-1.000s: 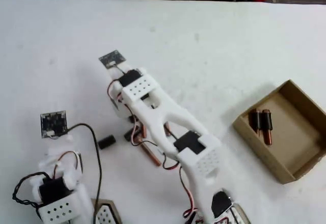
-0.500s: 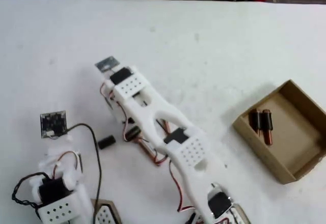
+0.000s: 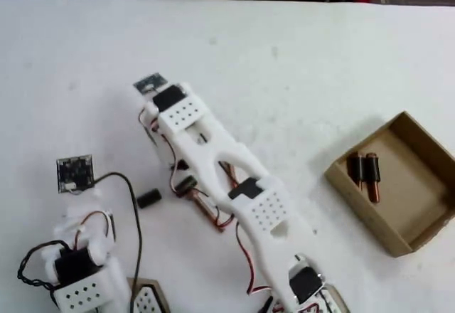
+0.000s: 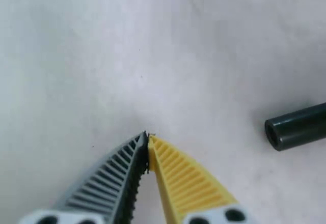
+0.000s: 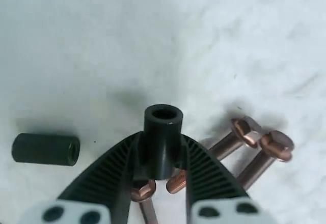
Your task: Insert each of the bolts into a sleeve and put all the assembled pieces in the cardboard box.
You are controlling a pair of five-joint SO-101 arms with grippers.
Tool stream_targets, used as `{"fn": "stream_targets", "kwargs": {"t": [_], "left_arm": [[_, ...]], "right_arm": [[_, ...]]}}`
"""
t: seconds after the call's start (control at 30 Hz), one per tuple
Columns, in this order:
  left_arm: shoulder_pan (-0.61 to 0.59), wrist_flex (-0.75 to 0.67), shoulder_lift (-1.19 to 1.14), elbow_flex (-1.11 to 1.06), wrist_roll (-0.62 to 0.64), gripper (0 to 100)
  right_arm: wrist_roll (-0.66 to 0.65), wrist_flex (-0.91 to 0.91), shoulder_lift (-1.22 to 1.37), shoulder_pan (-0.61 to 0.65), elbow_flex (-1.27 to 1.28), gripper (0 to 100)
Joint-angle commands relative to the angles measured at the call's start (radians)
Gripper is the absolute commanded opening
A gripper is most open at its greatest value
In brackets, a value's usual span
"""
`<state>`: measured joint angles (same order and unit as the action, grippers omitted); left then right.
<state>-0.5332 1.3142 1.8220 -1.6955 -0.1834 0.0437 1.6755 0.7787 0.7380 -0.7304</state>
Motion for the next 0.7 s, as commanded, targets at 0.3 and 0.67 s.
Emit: {"fn": "stream_targets", "kwargs": {"t": [0.3,0.67], "left_arm": [[-0.007,-0.028,0.007,0.002,0.011,2],[-0.007,-0.028,0.007,0.002,0.011,2]], "right_arm": [[-0.164,0.09,-0.386,-0.001,-0.083,1.7],[-0.164,0.091,-0.789,-0.09,-0.018,1.7]]}}
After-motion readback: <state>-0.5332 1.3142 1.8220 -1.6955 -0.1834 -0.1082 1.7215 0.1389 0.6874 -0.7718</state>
